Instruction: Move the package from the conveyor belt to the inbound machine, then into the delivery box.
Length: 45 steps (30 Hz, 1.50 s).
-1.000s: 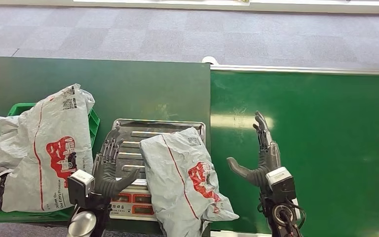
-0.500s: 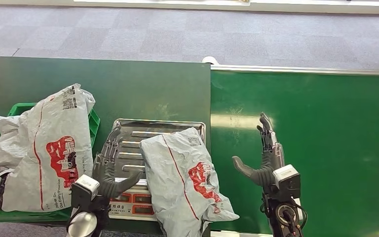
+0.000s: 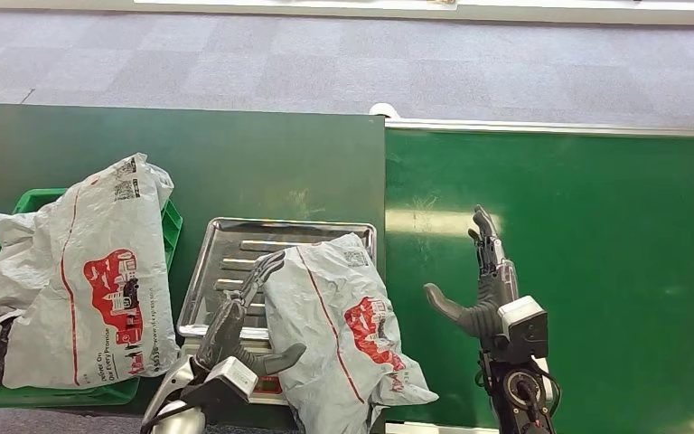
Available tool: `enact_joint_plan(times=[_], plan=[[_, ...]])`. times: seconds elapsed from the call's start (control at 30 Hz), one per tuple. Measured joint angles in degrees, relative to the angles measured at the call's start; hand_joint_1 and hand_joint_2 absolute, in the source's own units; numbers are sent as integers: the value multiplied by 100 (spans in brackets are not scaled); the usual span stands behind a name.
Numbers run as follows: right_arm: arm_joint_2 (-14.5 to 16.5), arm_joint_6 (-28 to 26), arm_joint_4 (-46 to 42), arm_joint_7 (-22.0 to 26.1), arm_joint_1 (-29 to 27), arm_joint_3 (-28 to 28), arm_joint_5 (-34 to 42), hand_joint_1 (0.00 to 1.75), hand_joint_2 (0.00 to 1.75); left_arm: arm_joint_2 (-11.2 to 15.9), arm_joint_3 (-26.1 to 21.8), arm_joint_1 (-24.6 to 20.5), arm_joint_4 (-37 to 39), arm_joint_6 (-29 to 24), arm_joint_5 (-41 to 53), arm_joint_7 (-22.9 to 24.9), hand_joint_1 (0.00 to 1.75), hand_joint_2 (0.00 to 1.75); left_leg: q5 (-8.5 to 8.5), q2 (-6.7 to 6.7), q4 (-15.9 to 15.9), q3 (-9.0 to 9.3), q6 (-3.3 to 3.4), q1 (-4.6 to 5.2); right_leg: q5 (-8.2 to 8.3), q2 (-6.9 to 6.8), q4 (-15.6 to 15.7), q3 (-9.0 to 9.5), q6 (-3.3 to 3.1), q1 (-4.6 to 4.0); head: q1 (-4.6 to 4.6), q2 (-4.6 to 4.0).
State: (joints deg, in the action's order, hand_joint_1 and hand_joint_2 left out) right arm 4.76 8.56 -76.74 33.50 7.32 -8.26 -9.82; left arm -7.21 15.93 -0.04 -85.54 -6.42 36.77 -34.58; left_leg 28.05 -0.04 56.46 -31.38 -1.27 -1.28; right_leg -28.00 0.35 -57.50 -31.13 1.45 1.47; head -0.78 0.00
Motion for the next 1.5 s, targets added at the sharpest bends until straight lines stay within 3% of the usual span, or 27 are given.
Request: enact_joint_plan(times=[0.13,0.27,0.53,0.67,0.77,0.83,0.9,0.97,1.5], plan=[[8,28,56,-3,-1,34,-44,0,175,69,181,-12,90,-284,839,823,0,175,0,0,0,1,0,0,0,-1,1,-1,0,0,-1,0],[25,47,121,-8,2,63,-110,0,175,102,245,-144,477,-38,1472,1553,0,175,-1,0,0,3,0,-1,0,-1,0,2,0,-1,-1,0],[83,49,238,-30,18,106,-187,0,175,98,275,-444,1010,310,1667,1854,4,175,-2,-17,-1,26,1,1,-1,-15,2,36,0,1,-1,0],[103,49,293,-38,45,109,-190,0,175,98,271,-514,1119,469,1588,1844,61,175,-11,-30,-1,44,5,1,0,-29,3,56,0,1,0,0],[109,49,320,-38,50,113,-190,0,175,99,271,-523,1156,439,1572,1792,61,175,-19,-32,-2,50,4,1,4,-31,3,61,0,1,-1,0],[109,49,330,-38,50,115,-190,0,175,100,271,-523,1168,416,1568,1771,98,175,-23,-32,-2,50,4,1,8,-31,3,64,0,1,-1,0],[109,49,340,-38,51,119,-190,0,175,99,271,-523,1176,402,1564,1750,153,175,-26,-33,-2,51,4,1,10,-31,3,67,0,1,0,0],[110,45,351,-38,51,123,-190,0,175,98,271,-522,1184,368,1541,1715,172,175,-27,-35,-2,54,4,1,11,-32,3,69,0,1,0,0],[142,-8,389,-54,70,183,-222,0,175,89,266,-524,1188,228,923,1184,175,175,-31,-34,-2,47,0,0,17,-31,2,60,-1,0,-1,0]])
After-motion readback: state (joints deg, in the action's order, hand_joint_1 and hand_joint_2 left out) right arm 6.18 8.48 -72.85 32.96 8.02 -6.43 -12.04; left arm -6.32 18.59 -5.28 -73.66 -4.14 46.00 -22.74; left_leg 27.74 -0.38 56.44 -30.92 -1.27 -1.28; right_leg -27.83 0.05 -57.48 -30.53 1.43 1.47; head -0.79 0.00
